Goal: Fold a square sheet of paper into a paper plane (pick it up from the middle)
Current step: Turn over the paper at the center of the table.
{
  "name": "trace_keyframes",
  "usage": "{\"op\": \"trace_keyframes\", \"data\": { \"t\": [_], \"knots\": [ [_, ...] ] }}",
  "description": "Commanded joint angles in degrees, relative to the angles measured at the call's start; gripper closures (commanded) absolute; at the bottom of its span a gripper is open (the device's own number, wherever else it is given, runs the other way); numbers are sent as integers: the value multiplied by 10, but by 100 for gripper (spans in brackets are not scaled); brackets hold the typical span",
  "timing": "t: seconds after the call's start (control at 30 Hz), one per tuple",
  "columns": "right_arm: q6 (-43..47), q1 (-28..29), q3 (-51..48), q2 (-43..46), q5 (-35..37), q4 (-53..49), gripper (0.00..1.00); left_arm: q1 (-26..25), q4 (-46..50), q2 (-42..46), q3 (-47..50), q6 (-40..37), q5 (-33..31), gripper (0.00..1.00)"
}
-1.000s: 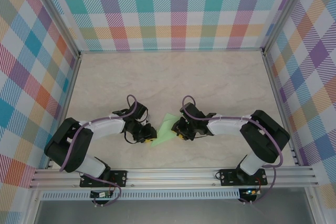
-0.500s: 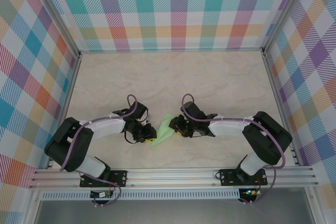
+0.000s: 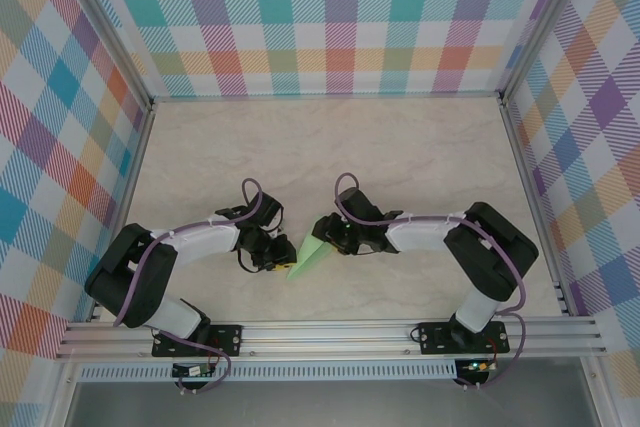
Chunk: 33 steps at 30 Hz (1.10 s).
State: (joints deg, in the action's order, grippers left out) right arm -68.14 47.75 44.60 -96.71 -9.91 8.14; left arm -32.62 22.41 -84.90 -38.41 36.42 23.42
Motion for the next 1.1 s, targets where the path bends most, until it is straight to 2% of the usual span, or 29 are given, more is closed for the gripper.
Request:
{"op": "trace_keyframes", "data": {
  "t": [0.0,0.27,0.4,0.47,0.57,0.67,0.8,0.87,0.97,1.07],
  "knots": [
    [14,2,16,-16,-15,35,56,-3,23,-6,-3,2,-34,78],
    [33,2,32,-43,-31,48,66,-3,19,2,-5,5,-31,76],
    [61,2,64,-41,-31,-5,81,-3,14,38,0,19,-39,74],
    [83,2,83,-32,-23,-50,84,-4,19,66,4,25,-58,72],
    [144,2,148,-20,16,-197,90,-3,50,117,9,29,-102,70],
    [213,4,254,-29,95,-408,90,0,80,168,20,33,-145,69],
    [285,8,409,-64,215,-667,89,15,94,230,53,46,-174,67],
    [301,15,485,-90,305,-786,88,26,94,258,70,56,-183,66],
    [307,22,589,-151,397,-932,88,38,105,294,83,67,-201,65],
    [308,28,676,-226,435,-1017,88,48,127,332,90,78,-229,64]
  ]
}}
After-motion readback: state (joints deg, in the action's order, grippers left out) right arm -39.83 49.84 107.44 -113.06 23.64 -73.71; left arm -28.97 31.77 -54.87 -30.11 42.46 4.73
